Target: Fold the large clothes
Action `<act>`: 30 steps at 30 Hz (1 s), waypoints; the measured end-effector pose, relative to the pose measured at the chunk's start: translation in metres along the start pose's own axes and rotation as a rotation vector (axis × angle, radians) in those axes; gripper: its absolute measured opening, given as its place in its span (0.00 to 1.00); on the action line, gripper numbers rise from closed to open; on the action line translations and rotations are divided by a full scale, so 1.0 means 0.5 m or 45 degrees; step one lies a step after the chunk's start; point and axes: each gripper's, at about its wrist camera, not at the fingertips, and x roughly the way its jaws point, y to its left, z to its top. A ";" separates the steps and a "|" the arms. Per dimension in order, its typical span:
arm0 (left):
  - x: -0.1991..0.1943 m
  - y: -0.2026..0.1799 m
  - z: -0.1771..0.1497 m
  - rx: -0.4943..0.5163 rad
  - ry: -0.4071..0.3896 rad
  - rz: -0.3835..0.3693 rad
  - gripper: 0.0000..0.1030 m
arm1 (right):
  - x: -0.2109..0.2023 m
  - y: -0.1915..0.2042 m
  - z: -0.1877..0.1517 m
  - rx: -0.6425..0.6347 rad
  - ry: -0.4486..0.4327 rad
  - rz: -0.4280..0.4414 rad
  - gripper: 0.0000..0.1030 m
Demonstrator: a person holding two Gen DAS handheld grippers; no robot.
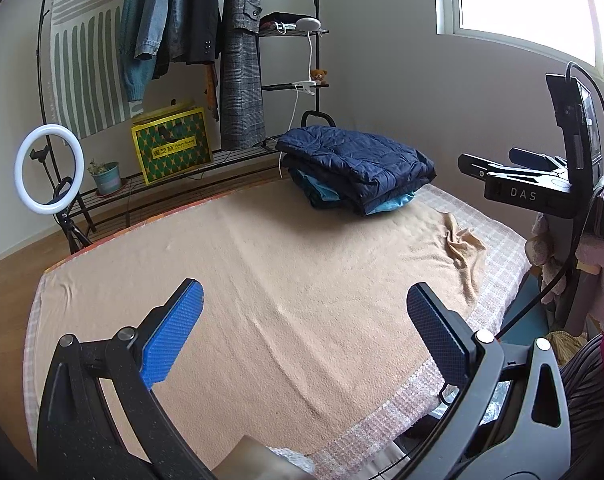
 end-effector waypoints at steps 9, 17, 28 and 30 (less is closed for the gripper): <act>-0.001 -0.001 0.002 0.000 -0.001 0.001 1.00 | 0.004 -0.002 -0.002 -0.010 0.006 0.007 1.00; -0.001 -0.002 0.004 -0.001 -0.003 0.003 1.00 | 0.006 -0.004 -0.002 -0.012 0.012 0.012 1.00; -0.003 0.001 0.001 -0.001 -0.007 0.003 1.00 | 0.006 -0.005 -0.002 -0.013 0.012 0.013 1.00; -0.006 0.000 0.010 0.002 -0.013 0.008 1.00 | 0.006 -0.005 -0.002 -0.013 0.013 0.013 1.00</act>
